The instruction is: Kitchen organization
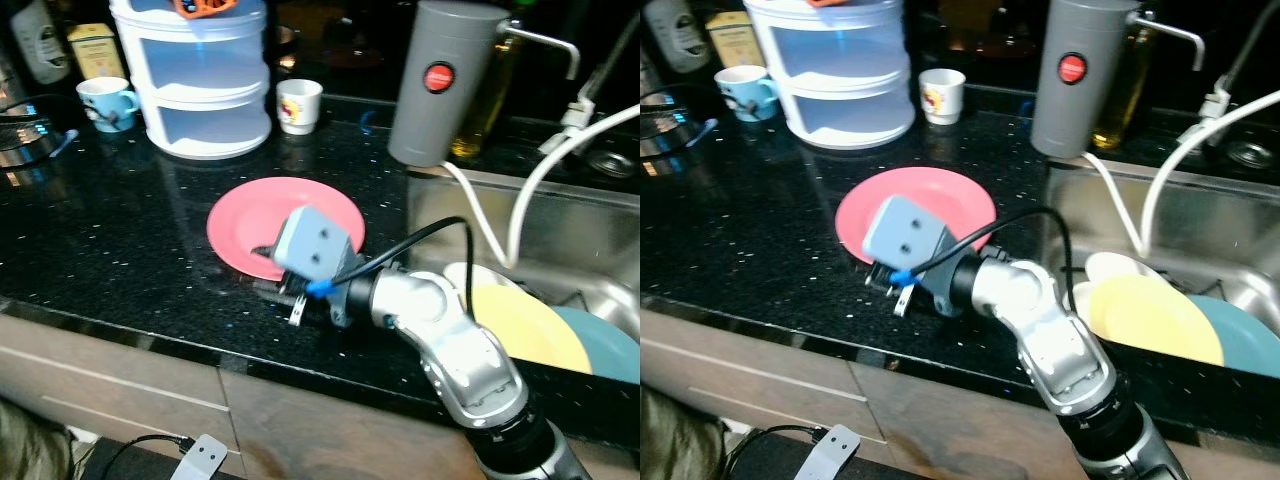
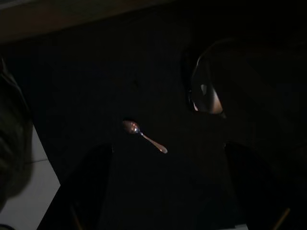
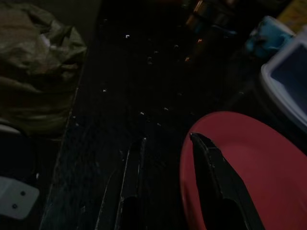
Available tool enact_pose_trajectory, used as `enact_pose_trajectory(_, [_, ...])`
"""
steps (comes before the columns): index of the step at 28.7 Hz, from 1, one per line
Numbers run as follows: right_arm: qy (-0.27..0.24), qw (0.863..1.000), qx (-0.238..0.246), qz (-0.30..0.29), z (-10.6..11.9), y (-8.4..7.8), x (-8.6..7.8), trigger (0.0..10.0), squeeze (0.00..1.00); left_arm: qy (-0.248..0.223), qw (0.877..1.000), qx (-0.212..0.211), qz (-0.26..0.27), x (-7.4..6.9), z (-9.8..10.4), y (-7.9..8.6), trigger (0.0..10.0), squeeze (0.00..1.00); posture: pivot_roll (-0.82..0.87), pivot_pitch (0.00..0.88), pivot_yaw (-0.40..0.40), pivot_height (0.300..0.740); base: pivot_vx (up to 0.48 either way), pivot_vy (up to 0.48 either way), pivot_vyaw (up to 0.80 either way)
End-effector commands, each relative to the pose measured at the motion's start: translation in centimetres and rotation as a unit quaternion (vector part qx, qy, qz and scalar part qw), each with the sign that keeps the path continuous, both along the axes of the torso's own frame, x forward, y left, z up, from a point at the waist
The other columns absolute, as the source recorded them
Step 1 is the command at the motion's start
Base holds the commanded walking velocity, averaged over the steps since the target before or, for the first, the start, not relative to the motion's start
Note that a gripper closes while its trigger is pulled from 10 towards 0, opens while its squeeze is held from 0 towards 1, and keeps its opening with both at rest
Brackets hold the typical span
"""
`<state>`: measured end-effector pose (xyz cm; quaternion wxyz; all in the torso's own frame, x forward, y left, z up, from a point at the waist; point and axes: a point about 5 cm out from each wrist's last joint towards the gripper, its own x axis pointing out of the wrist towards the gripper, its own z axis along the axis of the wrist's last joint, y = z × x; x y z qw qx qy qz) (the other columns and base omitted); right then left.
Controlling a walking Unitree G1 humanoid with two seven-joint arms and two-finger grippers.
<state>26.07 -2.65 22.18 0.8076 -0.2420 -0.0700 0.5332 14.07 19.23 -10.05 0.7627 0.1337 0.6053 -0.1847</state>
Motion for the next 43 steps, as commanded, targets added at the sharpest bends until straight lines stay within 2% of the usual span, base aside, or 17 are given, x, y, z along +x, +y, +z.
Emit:
enact_pose_trajectory(1, [-0.018, 1.0, -0.011, 0.0, 0.0, 0.4, 0.2, 10.0, 0.0, 0.01, 1.0, -0.001, -0.005, -0.5, -0.2, -0.2, 10.0, 0.0, -0.03, 0.0, -0.035, 0.74, 0.0, 0.0, 0.8])
enact_pose_trajectory(4, [-0.027, 0.999, -0.024, -0.008, -0.2, 0.5, 0.4, 10.0, 0.0, 0.01, 1.0, -0.001, -0.005, -0.5, -0.2, -0.2, 10.0, 0.0, -0.02, 0.0, -0.035, 0.74, 0.0, 0.0, 0.8])
enact_pose_trajectory(5, [-0.049, 0.997, -0.05, -0.026, -0.7, 0.5, 0.9, 10.0, 0.0, 0.01, 1.0, -0.001, -0.005, -0.5, -0.2, -0.1, 10.0, 0.0, -0.02, 0.0, -0.033, 0.74, 0.0, 0.0, 0.8])
enact_pose_trajectory(8, [-0.052, 0.996, -0.057, -0.035, -1.1, 0.4, 1.1, 10.0, 0.0, 0.011, 1.0, 0.0, -0.005, -0.6, -0.2, -0.1, 10.0, 0.0, -0.02, 0.0, -0.033, 0.74, 0.0, 0.0, 0.55])
enact_pose_trajectory(11, [-0.058, 0.991, -0.103, -0.063, -2.7, -0.3, 1.7, 10.0, 0.0, 0.011, 1.0, 0.0, -0.006, -0.6, -0.2, 0.0, 10.0, 0.0, -0.02, 0.0, -0.032, 0.74, 0.0, 0.0, 0.0])
enact_pose_trajectory(13, [-0.058, 0.991, -0.103, -0.063, -2.7, -0.3, 1.7, 10.0, 0.0, 0.011, 1.0, 0.0, -0.006, -0.6, -0.2, 0.0, 10.0, 0.0, -0.02, 0.0, -0.032, 0.74, 0.0, 0.0, 0.0])
enact_pose_trajectory(18, [-0.076, 0.983, -0.138, -0.093, -3.1, -1.1, 2.4, 10.0, 0.0, 0.012, 1.0, 0.0, -0.006, -0.6, -0.2, 0.0, 10.0, 0.0, -0.02, 0.0, -0.032, 0.74, 0.0, 0.0, 0.0])
enact_pose_trajectory(19, [-0.091, 0.975, -0.167, -0.115, -3.3, -1.6, 3.0, 10.0, 0.0, 0.012, 1.0, 0.0, -0.006, -0.6, -0.2, 0.0, 10.0, 0.0, -0.02, 0.0, -0.033, 0.74, 0.0, 0.0, 0.0])
enact_pose_trajectory(28, [-0.106, 0.959, -0.223, -0.136, -3.7, -2.7, 3.5, 10.0, 0.0, 0.012, 1.0, -0.001, -0.005, -0.6, -0.2, -0.1, 10.0, 0.0, -0.03, 0.0, -0.034, 0.74, 0.0, 0.0, 0.0])
enact_pose_trajectory(31, [-0.113, 0.948, -0.259, -0.144, -4.0, -3.4, 3.6, 10.0, 0.0, 0.012, 1.0, -0.001, -0.005, -0.6, -0.2, -0.1, 10.0, 0.0, -0.03, 0.0, -0.035, 0.74, 0.0, 0.0, 0.0])
enact_pose_trajectory(36, [-0.125, 0.939, -0.28, -0.153, -4.0, -3.8, 3.8, 10.0, 0.0, 0.012, 1.0, -0.001, -0.006, -0.6, -0.2, -0.1, 10.0, 0.0, -0.03, 0.0, -0.033, 0.74, 0.0, 0.0, 0.0])
enact_pose_trajectory(37, [-0.135, 0.933, -0.292, -0.162, -4.0, -4.0, 4.0, 0.0, 0.0, 0.012, 1.0, -0.001, -0.005, -0.6, -0.2, -0.1, 10.0, 0.0, -0.03, 0.0, -0.035, 0.74, 0.0, 0.0, 0.0])
enact_pose_trajectory(39, [-0.146, 0.928, -0.296, -0.174, -3.8, -4.2, 4.2, 0.0, 0.0, 0.012, 1.0, -0.002, -0.005, -0.6, -0.2, -0.1, 10.0, 0.0, -0.03, 0.0, -0.036, 0.74, 0.0, 0.0, 0.0])
enact_pose_trajectory(43, [-0.163, 0.926, -0.285, -0.186, -3.5, -4.1, 4.4, 0.0, 0.0, 0.011, 1.0, -0.002, -0.005, -0.6, -0.2, -0.1, 10.0, 0.0, -0.03, 0.0, -0.036, 0.74, 0.0, 0.0, 0.0])
